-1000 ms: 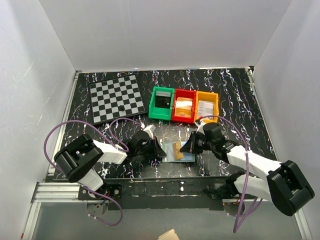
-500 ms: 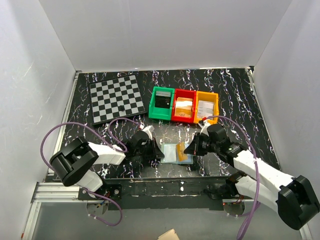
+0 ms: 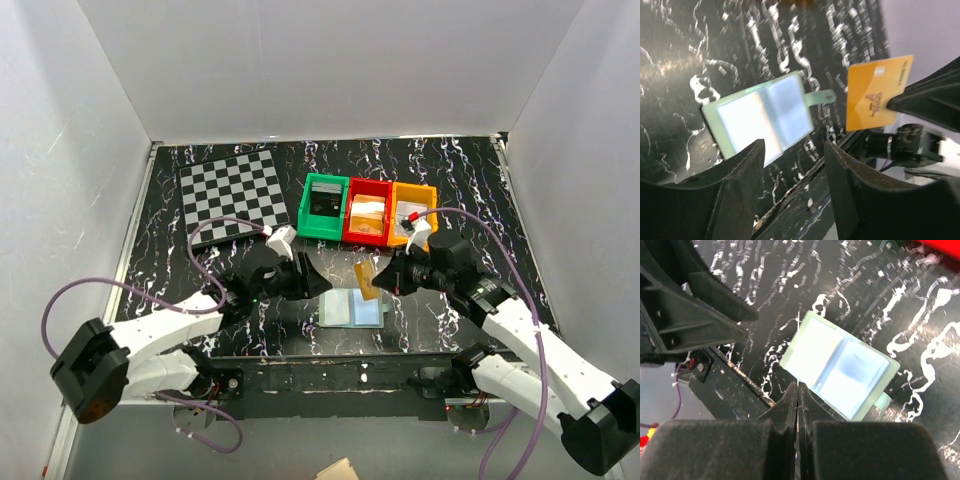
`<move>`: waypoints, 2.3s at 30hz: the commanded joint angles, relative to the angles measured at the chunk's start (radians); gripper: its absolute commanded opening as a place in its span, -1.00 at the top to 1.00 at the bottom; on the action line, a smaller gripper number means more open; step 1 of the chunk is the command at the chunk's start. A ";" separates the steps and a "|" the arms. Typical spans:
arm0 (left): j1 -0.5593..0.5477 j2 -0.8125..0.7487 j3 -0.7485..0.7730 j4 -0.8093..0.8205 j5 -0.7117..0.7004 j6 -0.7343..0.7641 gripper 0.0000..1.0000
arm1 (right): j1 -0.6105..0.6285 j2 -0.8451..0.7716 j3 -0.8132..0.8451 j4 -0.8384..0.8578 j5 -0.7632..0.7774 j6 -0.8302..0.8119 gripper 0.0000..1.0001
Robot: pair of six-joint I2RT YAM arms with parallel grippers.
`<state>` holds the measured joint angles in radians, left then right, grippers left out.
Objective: Take the credit cards out of the card holder
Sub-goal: Remove the credit card from the card holder, then place the credit card in the storage box.
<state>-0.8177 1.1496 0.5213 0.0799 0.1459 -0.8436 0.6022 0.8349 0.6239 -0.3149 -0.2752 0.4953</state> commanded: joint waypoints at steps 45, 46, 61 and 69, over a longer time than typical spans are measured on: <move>0.026 -0.011 0.029 0.446 0.790 0.173 0.34 | 0.013 0.118 0.287 -0.302 -0.688 -0.333 0.97; 0.025 -0.010 0.032 0.451 0.793 0.175 0.40 | 0.014 0.118 0.287 -0.302 -0.688 -0.331 0.97; 0.017 -0.030 0.008 0.462 0.784 0.175 1.00 | 0.014 0.096 0.277 -0.214 -0.674 -0.267 0.59; 0.015 -0.042 -0.004 0.462 0.770 0.178 1.00 | 0.013 0.099 0.277 -0.208 -0.667 -0.261 0.66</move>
<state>-0.7959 1.1381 0.5304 0.5285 0.9268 -0.6750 0.6109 0.9489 0.8764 -0.5663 -0.9302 0.2218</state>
